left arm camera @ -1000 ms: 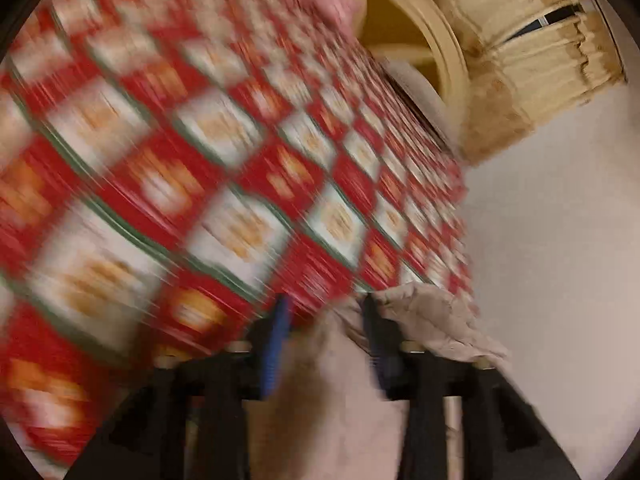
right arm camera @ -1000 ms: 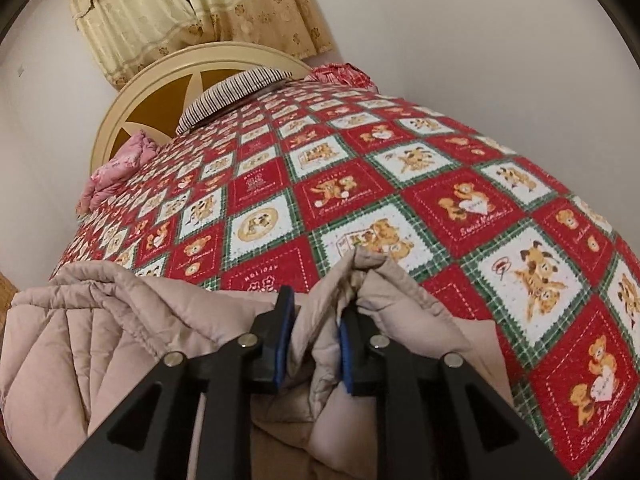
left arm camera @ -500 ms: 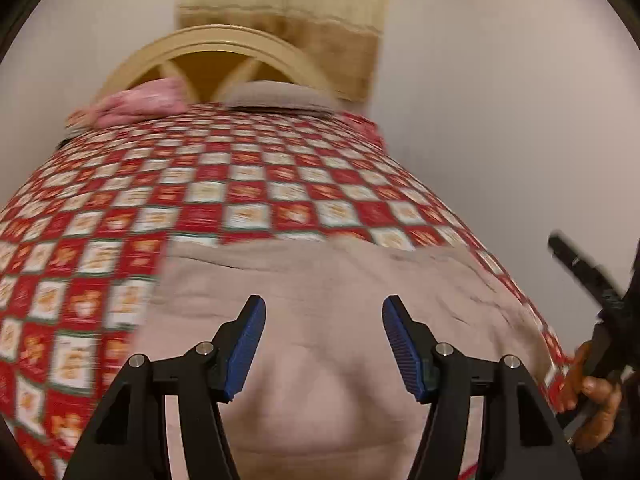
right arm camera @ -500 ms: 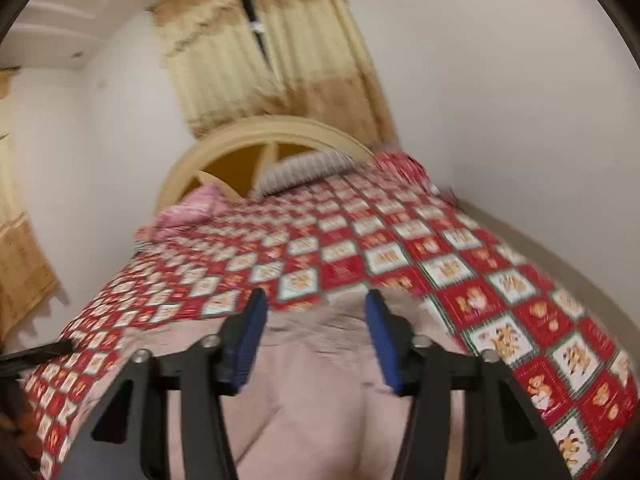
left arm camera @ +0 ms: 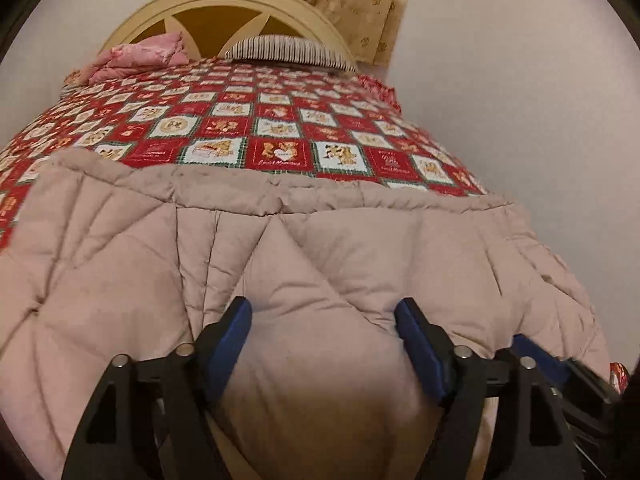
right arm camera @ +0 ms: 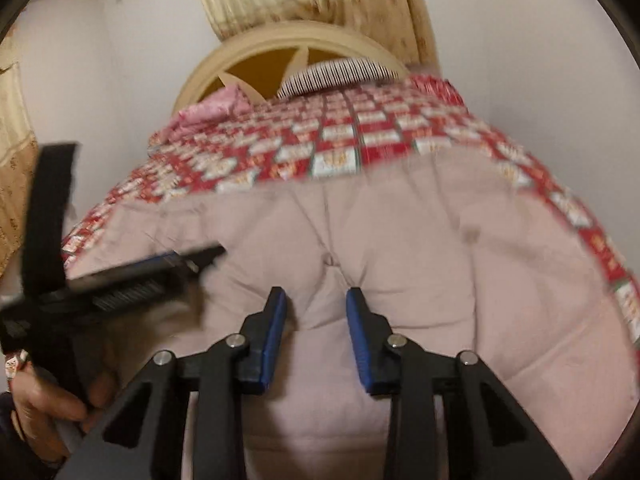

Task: Fold large clothes

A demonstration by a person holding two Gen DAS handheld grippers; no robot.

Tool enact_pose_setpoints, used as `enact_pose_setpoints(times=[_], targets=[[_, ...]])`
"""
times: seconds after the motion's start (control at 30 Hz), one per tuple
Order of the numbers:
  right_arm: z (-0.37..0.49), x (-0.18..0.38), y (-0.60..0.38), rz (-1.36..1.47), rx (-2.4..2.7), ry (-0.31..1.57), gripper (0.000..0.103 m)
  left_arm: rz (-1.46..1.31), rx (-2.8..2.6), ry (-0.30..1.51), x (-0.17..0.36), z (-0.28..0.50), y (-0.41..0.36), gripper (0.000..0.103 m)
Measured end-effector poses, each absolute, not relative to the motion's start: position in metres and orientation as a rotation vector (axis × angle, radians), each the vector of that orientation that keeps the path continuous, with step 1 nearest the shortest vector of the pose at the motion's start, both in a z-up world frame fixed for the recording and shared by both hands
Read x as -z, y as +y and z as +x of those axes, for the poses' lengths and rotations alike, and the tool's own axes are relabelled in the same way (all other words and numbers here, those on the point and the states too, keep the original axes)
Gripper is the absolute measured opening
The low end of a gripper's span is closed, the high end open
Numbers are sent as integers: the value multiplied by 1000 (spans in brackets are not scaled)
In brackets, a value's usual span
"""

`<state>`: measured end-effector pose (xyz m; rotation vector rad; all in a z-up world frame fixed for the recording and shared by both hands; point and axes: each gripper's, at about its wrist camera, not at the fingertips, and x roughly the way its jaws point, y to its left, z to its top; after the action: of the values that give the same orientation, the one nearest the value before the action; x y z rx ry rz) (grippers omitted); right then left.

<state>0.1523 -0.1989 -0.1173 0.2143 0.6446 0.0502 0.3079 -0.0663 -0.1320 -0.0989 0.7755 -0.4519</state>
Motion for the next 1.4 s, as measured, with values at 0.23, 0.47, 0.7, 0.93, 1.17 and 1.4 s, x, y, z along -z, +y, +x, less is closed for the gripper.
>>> enact_pose_setpoints(times=[0.23,0.47,0.7,0.93,1.17,1.4], targets=[[156,133,-198,209,-36,636,34,-45,420,770,149,321,-82,83],[150,96,-208,257,-37,642,35,-2,385,789,153,324,-88,84],[177,74,-266,140,177,674,36,27,373,794,153,326,-91,84],[179,130,-294,180,175,694,31,55,363,795,153,328,-98,86],[189,132,-284,99,236,726,31,40,378,805,148,320,-89,86],[191,133,-284,82,251,728,32,-92,421,695,91,243,17,86]])
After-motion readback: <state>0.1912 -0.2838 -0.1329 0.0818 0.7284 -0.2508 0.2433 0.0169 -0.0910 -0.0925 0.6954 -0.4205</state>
